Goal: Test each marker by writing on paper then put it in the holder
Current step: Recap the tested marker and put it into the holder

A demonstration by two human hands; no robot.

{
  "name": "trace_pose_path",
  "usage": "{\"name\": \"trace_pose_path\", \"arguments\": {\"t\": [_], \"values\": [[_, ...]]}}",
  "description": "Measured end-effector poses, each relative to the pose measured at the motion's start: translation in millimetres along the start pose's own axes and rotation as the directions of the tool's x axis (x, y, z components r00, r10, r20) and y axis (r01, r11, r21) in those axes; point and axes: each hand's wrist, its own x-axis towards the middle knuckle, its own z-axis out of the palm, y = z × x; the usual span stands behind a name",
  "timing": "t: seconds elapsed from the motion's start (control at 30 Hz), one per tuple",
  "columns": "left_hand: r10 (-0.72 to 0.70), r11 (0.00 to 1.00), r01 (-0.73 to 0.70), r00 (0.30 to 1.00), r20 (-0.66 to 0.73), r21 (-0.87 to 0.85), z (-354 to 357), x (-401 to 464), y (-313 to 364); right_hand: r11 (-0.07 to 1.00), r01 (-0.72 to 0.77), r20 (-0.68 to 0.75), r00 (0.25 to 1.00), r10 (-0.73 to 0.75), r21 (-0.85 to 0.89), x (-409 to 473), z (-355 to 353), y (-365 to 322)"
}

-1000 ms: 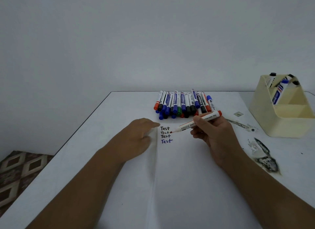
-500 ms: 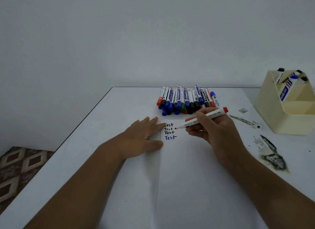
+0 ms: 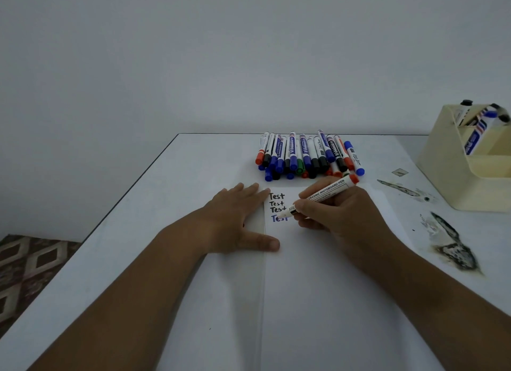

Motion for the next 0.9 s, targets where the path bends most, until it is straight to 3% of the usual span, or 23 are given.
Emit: {"name": "trace_pose_path", "arguments": {"t": [0.27,0.43,0.7,0.9], "values": [[-0.011,0.998,0.010,1.000,0.016,0.061,1.4,4.4,-3.1,0.996,-0.005,0.025,1.000,0.007,-0.088,-0.5,1.5,-1.5],[-0.010,0.998,0.009,1.000,0.008,0.059,3.0,6.1,-4.5,0.968,0.052,0.034,0.998,-0.045,-0.245,-0.5,1.8,0.1],[-0.019,0.999,0.018,1.000,0.018,0.047,2.0,6.6,-4.5,0.983,0.012,0.019,1.000,-0.008,-0.183,0.0,1.9,-0.1],[-0.019,0.998,0.018,1.000,0.019,0.055,1.3,5.3,-4.1,0.960,0.083,0.050,0.996,-0.072,-0.267,-0.4,2.5,0.0]]}}
